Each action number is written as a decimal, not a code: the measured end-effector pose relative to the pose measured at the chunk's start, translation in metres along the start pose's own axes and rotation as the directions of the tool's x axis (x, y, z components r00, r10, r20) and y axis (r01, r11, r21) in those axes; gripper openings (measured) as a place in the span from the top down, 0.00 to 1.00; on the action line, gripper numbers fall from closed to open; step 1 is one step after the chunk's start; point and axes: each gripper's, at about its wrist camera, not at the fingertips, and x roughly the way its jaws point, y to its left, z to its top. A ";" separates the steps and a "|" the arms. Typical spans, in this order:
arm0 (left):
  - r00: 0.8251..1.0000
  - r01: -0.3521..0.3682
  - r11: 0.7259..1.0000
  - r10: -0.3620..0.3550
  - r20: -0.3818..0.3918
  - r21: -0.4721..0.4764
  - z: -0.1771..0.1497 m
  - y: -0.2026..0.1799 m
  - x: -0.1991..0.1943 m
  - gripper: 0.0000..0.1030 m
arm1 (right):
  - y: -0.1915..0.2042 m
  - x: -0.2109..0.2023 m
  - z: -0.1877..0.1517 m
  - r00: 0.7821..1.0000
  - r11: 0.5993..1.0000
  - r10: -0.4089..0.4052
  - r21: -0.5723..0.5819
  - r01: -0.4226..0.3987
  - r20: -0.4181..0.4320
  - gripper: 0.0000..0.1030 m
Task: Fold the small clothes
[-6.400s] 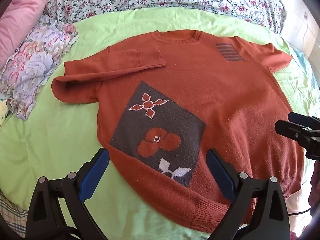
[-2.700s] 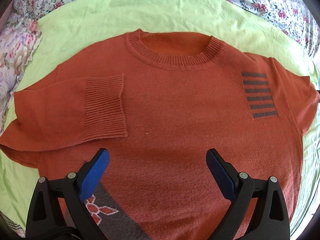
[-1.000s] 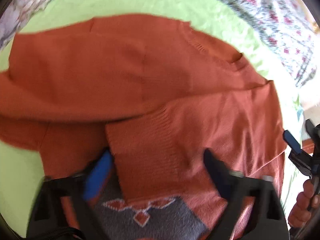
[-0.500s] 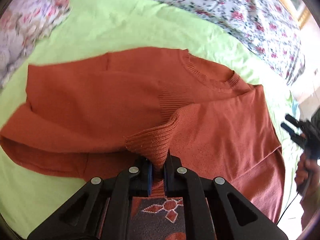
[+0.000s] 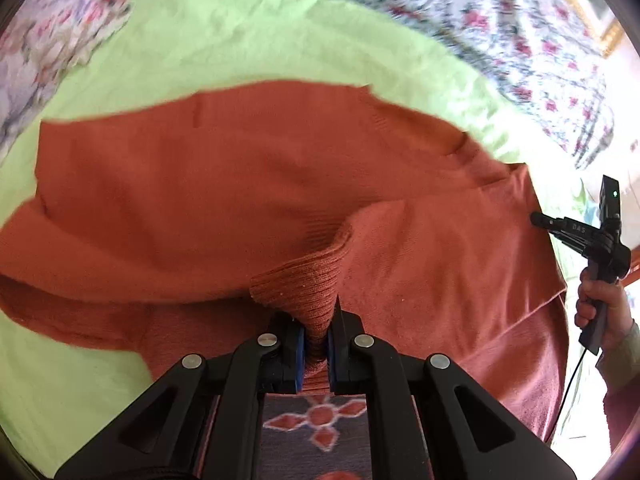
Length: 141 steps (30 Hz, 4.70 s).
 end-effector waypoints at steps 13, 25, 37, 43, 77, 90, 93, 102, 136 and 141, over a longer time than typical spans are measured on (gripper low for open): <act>0.998 -0.048 0.997 0.046 -0.038 -0.055 -0.006 0.023 -0.002 0.71 | -0.022 -0.032 -0.006 0.998 0.992 0.047 0.117 -0.051 0.036 0.73; 0.999 -0.045 0.972 0.043 -0.013 -0.229 -0.009 0.074 -0.036 0.50 | 0.072 -0.063 -0.082 0.959 0.960 0.279 0.022 -0.278 -0.060 0.71; 1.000 -0.013 0.929 0.012 -0.006 -0.370 0.022 0.097 -0.001 0.55 | 0.124 -0.054 -0.113 0.929 0.937 0.337 -0.040 -0.346 -0.156 0.70; 0.995 0.032 0.938 0.004 0.103 -0.346 0.052 0.083 -0.021 0.86 | 0.122 -0.050 -0.109 0.929 0.938 0.336 -0.034 -0.345 -0.154 0.70; 0.987 0.158 0.984 -0.159 -0.003 -0.086 -0.028 -0.015 -0.038 0.54 | 0.119 -0.026 -0.123 0.933 0.943 0.324 -0.029 -0.332 -0.154 0.70; 0.978 -0.203 0.977 0.199 -0.062 -0.070 -0.056 0.075 -0.016 0.50 | 0.145 0.002 -0.129 0.973 0.962 0.206 -0.162 -0.222 -0.109 0.70; 0.971 -0.237 0.969 0.234 -0.039 -0.068 -0.049 0.078 -0.009 0.50 | 0.145 0.011 -0.117 0.975 0.963 0.216 -0.150 -0.222 -0.055 0.70; 0.958 -0.285 0.950 0.286 -0.010 -0.131 -0.037 0.087 -0.002 0.48 | 0.150 -0.003 -0.076 0.987 0.981 0.086 -0.186 -0.059 0.139 0.70; 0.979 -0.204 0.949 0.203 -0.027 -0.242 -0.034 0.093 -0.008 0.48 | 0.083 -0.051 -0.131 0.967 0.814 -0.224 -0.523 0.252 0.118 0.75; 0.986 -0.156 0.967 0.138 -0.097 -0.201 -0.036 0.098 -0.012 0.50 | 0.040 -0.081 -0.123 0.999 0.965 0.000 -0.262 0.014 0.053 0.62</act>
